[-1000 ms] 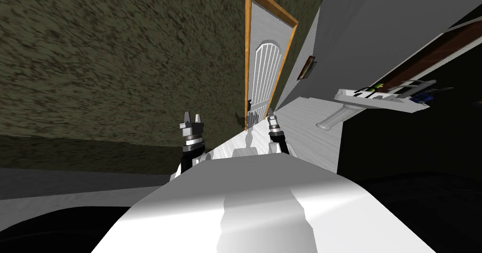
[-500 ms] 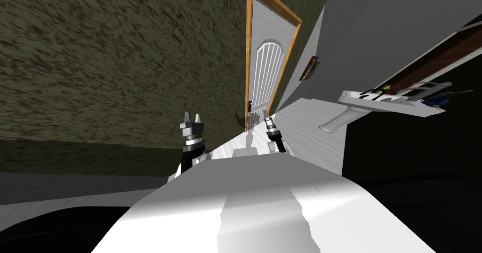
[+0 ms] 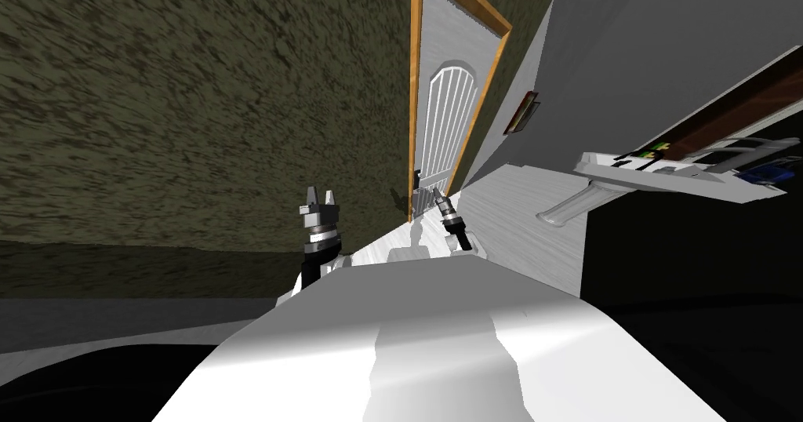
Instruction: Pull the door open
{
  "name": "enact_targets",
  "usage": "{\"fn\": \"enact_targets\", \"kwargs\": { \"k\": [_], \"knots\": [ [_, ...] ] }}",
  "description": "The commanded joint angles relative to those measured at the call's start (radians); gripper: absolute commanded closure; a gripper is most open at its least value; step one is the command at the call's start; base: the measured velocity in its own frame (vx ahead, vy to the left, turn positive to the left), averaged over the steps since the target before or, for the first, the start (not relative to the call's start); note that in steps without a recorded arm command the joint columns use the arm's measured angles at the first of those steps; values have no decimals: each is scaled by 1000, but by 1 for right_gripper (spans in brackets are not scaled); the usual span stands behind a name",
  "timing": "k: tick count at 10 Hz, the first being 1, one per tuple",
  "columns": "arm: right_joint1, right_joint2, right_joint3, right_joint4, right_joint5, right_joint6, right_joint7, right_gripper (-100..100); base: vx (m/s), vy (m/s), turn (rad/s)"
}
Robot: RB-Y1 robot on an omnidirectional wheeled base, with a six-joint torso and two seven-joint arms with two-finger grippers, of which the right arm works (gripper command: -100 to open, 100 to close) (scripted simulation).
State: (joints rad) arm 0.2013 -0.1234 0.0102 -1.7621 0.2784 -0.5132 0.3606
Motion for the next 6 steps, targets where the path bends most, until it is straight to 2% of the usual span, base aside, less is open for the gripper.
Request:
{"fn": "enact_targets", "kwargs": {
  "k": [1, 3, 4, 6],
  "knots": [
    [-26, -15, -6, 50, 21, -12, 17, -100, 90, -57, 31],
    [-55, -29, -10, 110, 49, -22, 39, -100, 102, -57, 37],
    [-55, -29, -10, 110, 49, -22, 39, -100, 61, -31, 12],
    [-84, -42, -13, 168, 78, -33, 60, -100, 53, -27, 26]
  ]
}}
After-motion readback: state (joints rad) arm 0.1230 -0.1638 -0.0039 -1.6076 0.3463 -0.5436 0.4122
